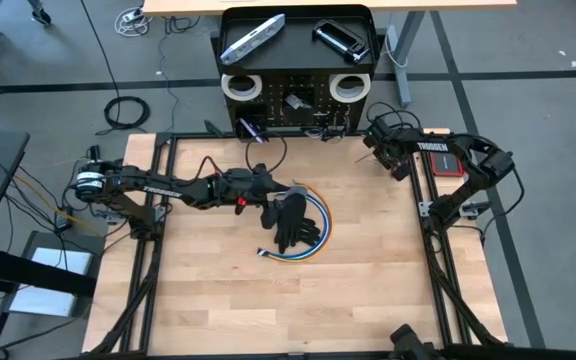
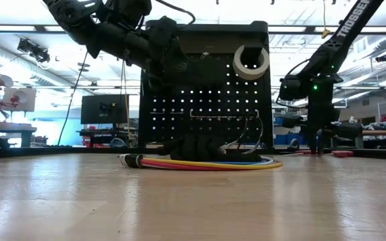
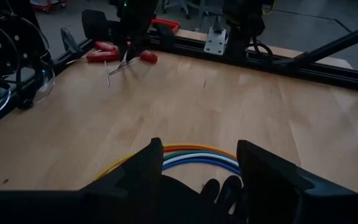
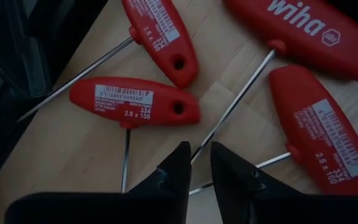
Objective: Hang tools onto peg board
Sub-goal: Hang the red allen wrench on the peg board
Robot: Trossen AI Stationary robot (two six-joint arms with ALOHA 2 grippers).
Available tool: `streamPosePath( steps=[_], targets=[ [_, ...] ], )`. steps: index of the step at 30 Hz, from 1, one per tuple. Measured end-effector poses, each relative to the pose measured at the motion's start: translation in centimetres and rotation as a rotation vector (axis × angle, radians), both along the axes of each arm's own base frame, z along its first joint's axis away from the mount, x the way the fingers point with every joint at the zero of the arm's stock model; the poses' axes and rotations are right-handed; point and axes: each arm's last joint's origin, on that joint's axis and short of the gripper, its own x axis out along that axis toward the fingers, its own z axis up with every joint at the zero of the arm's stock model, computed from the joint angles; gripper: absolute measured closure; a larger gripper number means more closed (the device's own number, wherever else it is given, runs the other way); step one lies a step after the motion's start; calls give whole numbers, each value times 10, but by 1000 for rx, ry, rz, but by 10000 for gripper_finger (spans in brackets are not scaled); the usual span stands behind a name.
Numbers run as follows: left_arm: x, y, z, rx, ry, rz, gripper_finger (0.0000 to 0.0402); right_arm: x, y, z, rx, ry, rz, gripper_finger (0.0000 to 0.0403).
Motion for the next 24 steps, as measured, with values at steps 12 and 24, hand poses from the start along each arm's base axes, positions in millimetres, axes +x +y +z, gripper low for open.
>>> streamPosePath(
  steps=[12, 24],
  targets=[
    [0, -1, 0, -9, 0, -18, 190, -4, 7, -11, -19, 42, 75, 395],
    [-30, 7, 11, 106, 196, 141, 191, 36, 57, 46, -179, 142, 621, 398]
  ],
)
